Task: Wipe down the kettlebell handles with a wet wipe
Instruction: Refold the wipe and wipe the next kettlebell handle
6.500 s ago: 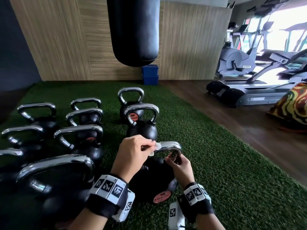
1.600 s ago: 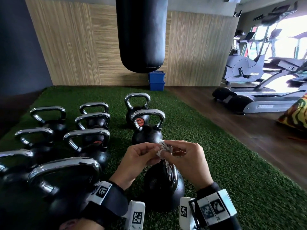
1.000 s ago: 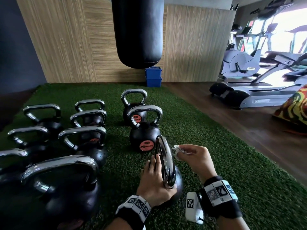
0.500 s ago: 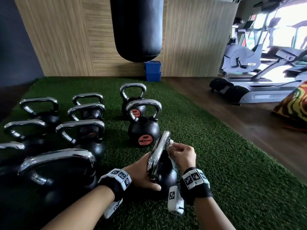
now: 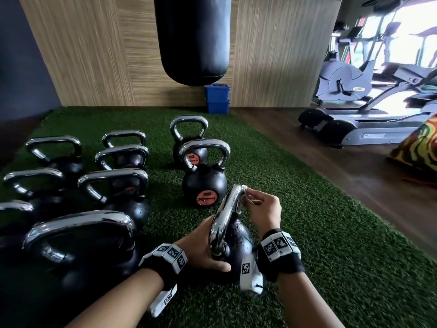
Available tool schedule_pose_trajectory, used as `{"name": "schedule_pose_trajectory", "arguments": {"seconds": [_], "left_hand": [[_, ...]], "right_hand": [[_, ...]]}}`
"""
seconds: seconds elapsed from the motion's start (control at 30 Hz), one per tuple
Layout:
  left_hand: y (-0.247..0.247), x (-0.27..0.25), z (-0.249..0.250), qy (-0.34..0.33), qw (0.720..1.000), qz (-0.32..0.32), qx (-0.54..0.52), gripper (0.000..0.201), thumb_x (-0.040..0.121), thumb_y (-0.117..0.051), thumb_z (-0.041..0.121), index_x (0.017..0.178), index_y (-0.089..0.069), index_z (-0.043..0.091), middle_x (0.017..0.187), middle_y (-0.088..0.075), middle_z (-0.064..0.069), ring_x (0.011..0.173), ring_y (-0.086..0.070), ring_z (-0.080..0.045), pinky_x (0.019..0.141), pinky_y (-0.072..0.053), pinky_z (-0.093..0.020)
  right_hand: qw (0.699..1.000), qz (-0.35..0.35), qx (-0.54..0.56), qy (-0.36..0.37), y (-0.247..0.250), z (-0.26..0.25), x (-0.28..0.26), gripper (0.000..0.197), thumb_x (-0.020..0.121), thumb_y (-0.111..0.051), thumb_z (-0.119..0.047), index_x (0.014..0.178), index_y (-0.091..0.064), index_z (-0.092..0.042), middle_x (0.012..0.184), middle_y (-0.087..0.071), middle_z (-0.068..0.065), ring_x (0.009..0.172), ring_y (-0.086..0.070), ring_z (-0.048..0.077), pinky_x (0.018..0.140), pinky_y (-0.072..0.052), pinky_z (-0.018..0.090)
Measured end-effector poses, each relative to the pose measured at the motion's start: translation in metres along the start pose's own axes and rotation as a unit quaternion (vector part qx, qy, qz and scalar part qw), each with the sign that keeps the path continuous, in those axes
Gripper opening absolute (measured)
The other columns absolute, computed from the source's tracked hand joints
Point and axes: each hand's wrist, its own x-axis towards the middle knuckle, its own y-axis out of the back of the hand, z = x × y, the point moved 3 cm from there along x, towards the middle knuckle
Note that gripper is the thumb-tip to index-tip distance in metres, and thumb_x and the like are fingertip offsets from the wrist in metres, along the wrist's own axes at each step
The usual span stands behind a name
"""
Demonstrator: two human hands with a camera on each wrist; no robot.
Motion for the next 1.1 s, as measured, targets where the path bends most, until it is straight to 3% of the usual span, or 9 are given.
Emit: {"name": "schedule_pose_trajectory", "arguments": {"seconds": [0.07,0.17,0.33,0.43,0.53,0.63,0.8,0.93,1.1], "left_hand": [[0.002,0.001,0.0,-0.012,1.0,0.01,0.003,0.107,0.063,-0.096,0.046,0.146,-0.028,0.035,0.129,-0.053,0.008,0.125,-0.051,-0.001,0.112,-0.04,-0.024],[0.0,-0.001,-0.005,0.018,1.0,-0.001,0.005,0.106,0.062,-0.093,0.057,0.141,-0.023,0.052,0.114,-0.056,0.018,0.108,-0.055,0.01,0.102,-0.047,-0.02],[-0.005,0.0,-0.016,0.028,0.993,0.009,0.117,0.107,0.057,-0.073,0.087,0.146,-0.036,0.04,0.137,-0.014,0.051,0.125,-0.021,0.032,0.108,-0.024,0.0],[-0.006,0.001,-0.018,0.037,0.991,0.004,0.125,0.107,0.057,-0.076,0.084,0.147,-0.032,0.046,0.139,-0.002,0.052,0.127,-0.013,0.033,0.113,-0.027,-0.012],[-0.003,-0.002,-0.009,0.032,0.991,0.001,0.133,0.113,0.058,-0.076,0.082,0.143,-0.003,0.068,0.133,0.003,0.059,0.121,-0.008,0.038,0.105,-0.016,-0.002],[-0.003,-0.002,-0.008,0.044,0.989,-0.001,0.139,0.124,0.059,-0.078,0.079,0.142,0.013,0.069,0.129,0.007,0.062,0.123,-0.011,0.026,0.1,-0.004,0.008],[-0.008,0.001,-0.018,0.072,0.99,0.002,0.122,0.127,0.053,-0.078,0.084,0.145,0.008,0.065,0.145,-0.017,0.035,0.136,-0.03,0.004,0.116,-0.028,-0.022],[-0.007,0.001,-0.017,0.08,0.991,0.005,0.108,0.122,0.049,-0.077,0.087,0.144,-0.003,0.066,0.139,-0.018,0.048,0.131,-0.033,0.01,0.114,-0.032,-0.023],[-0.007,0.004,-0.017,0.076,0.993,-0.009,0.09,0.11,0.055,-0.082,0.08,0.147,-0.031,0.049,0.148,-0.038,0.023,0.136,-0.043,0.0,0.116,-0.04,-0.037]], "right_hand": [[1.0,-0.013,-0.019,0.011,0.002,-0.002,0.002,0.031,0.076,-0.087,-0.018,0.106,-0.079,-0.018,0.093,-0.079,-0.001,0.066,-0.065,0.002,0.069,-0.057,0.02],[0.992,-0.003,-0.042,0.118,0.006,-0.017,-0.003,0.027,0.078,-0.084,-0.007,0.104,-0.079,-0.012,0.095,-0.078,0.001,0.069,-0.063,-0.005,0.066,-0.049,0.003],[0.952,-0.022,-0.059,0.298,0.015,-0.036,-0.027,0.026,0.079,-0.081,0.001,0.103,-0.079,-0.008,0.095,-0.075,-0.002,0.078,-0.071,0.007,0.072,-0.058,0.016],[0.944,-0.058,-0.059,0.32,0.021,-0.044,-0.027,0.02,0.084,-0.078,-0.004,0.103,-0.08,-0.008,0.092,-0.073,-0.003,0.078,-0.07,0.006,0.071,-0.059,0.018],[0.94,-0.066,-0.074,0.326,0.023,-0.052,-0.027,0.018,0.085,-0.076,-0.002,0.102,-0.08,-0.007,0.09,-0.072,-0.001,0.075,-0.069,0.01,0.069,-0.06,0.024],[0.924,-0.084,-0.073,0.367,0.024,-0.057,-0.045,0.017,0.087,-0.074,-0.001,0.101,-0.08,-0.009,0.091,-0.072,-0.002,0.078,-0.069,0.007,0.069,-0.058,0.022],[0.909,-0.186,-0.096,0.361,0.027,-0.069,-0.069,0.021,0.086,-0.076,-0.003,0.1,-0.081,-0.017,0.091,-0.07,-0.005,0.083,-0.069,0.005,0.075,-0.058,0.024],[0.936,-0.162,-0.097,0.297,0.032,-0.076,-0.067,0.018,0.075,-0.087,-0.013,0.091,-0.083,-0.021,0.082,-0.071,-0.008,0.071,-0.066,0.007,0.068,-0.056,0.028],[0.964,-0.171,-0.045,0.198,0.032,-0.054,-0.09,0.024,0.064,-0.093,-0.018,0.084,-0.082,-0.023,0.078,-0.075,-0.013,0.07,-0.071,0.003,0.067,-0.056,0.017]]}}
